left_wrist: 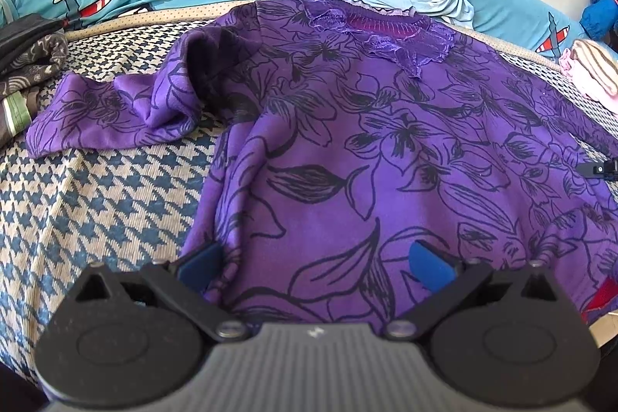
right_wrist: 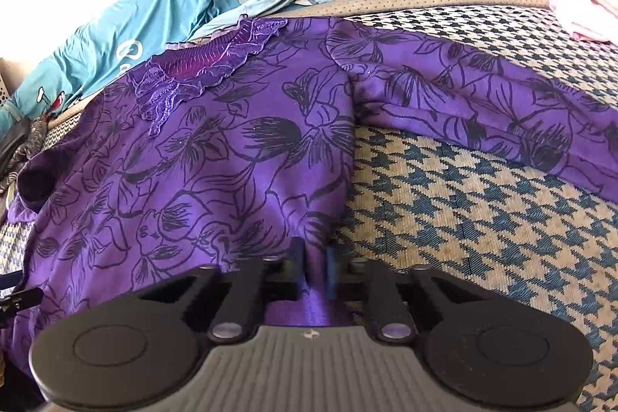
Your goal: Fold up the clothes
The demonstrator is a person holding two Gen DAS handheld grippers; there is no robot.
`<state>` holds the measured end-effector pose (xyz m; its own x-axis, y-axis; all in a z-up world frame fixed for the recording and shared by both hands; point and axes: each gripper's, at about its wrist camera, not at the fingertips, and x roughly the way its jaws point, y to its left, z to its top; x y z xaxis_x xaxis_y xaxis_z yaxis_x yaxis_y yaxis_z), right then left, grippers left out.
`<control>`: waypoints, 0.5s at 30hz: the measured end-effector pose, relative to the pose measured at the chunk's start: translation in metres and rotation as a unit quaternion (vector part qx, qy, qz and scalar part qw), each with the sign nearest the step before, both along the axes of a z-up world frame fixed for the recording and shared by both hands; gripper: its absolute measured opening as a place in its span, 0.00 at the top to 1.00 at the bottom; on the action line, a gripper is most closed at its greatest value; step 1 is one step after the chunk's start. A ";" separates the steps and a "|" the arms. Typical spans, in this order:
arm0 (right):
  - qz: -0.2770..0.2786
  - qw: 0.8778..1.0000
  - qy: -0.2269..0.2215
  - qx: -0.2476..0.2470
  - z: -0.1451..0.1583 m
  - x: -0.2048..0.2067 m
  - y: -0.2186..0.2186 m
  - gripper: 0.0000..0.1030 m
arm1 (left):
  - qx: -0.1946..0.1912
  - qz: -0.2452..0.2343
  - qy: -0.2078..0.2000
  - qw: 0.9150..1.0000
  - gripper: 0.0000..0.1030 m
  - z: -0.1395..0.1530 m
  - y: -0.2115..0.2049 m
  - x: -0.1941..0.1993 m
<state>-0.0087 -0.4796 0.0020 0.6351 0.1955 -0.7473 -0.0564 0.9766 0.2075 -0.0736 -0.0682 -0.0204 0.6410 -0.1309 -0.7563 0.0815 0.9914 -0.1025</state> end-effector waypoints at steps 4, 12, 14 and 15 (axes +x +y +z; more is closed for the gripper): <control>-0.039 0.999 -0.030 -0.004 0.012 -0.010 -0.006 0.94 | -0.004 -0.001 -0.002 1.000 0.00 0.002 0.002 -0.002; -0.094 0.993 -0.069 -0.032 0.028 -0.018 -0.019 0.96 | -0.014 -0.028 -0.002 1.000 0.00 0.006 -0.001 -0.011; -0.090 0.993 -0.045 -0.066 0.020 -0.009 -0.012 0.96 | 0.007 -0.045 -0.006 0.999 0.00 0.005 -0.010 -0.016; -0.089 0.992 -0.033 -0.081 0.017 -0.005 -0.010 0.96 | 0.019 -0.054 -0.008 0.998 0.00 0.004 -0.015 -0.018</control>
<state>-0.0135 -0.4893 0.0186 0.6974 -0.0433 -0.7154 0.1112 0.9926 0.0483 -0.0917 -0.0828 -0.0162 0.6364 -0.1719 -0.7519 0.1895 0.9798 -0.0636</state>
